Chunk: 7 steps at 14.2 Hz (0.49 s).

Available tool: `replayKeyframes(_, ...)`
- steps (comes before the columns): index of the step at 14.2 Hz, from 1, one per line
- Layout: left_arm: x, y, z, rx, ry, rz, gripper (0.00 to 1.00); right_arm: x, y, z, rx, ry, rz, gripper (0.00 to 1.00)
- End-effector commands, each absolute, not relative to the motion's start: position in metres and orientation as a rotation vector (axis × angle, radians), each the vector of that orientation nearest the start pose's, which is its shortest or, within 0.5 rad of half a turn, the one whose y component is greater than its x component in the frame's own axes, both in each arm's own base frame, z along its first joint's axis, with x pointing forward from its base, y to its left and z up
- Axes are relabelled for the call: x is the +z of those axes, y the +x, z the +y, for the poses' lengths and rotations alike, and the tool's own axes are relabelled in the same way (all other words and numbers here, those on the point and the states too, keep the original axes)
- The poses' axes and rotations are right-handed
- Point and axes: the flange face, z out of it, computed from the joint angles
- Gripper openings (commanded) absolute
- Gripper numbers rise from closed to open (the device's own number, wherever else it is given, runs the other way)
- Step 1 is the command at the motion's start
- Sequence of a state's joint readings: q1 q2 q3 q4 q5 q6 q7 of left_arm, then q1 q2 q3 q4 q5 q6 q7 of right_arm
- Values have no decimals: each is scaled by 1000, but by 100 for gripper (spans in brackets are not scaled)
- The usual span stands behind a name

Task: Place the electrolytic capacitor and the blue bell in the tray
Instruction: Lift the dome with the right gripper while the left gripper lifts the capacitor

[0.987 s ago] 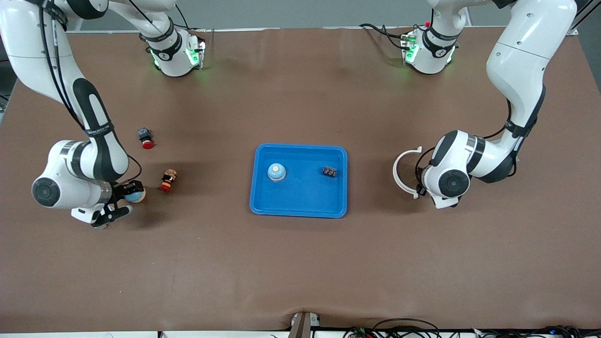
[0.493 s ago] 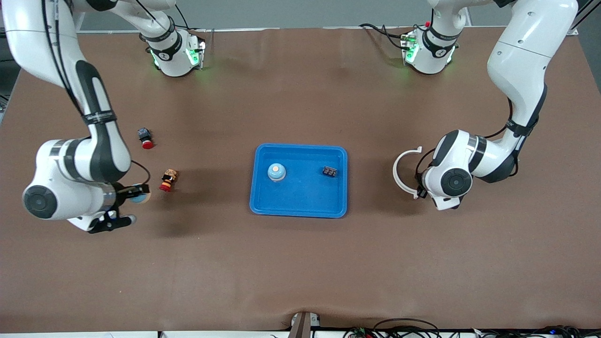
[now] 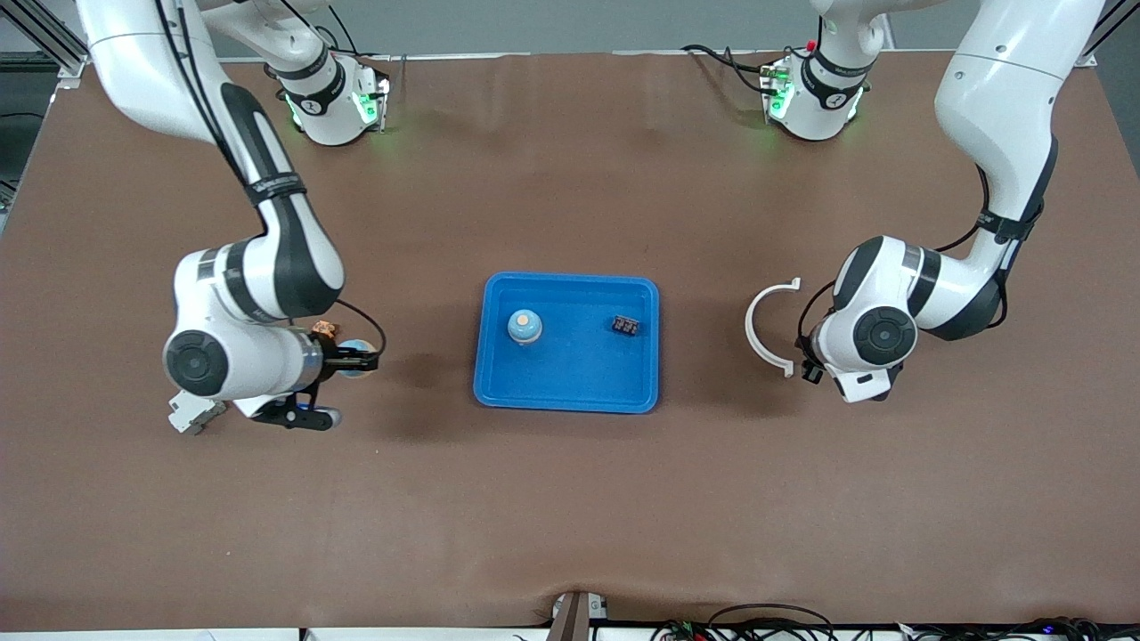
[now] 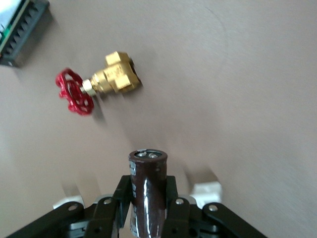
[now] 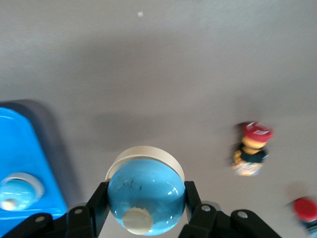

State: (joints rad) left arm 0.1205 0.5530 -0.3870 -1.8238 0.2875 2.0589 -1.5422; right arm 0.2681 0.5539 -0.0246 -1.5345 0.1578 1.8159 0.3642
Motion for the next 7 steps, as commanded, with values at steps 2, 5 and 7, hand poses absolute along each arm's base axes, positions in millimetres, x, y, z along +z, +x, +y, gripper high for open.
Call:
replayKeyframes(2, 262, 620, -171, 257, -2515, -1669, 0, 319, 636, 241, 384, -3050, 411, 11)
replayKeyframes(5, 270, 616, -210, 235, -2578, -1609, 0, 306, 633, 277, 304, -3034, 514, 11)
replayKeyframes(7, 278, 613, -236, 215, -2598, -1602, 0, 297, 629, 299, 264, -3015, 564, 11)
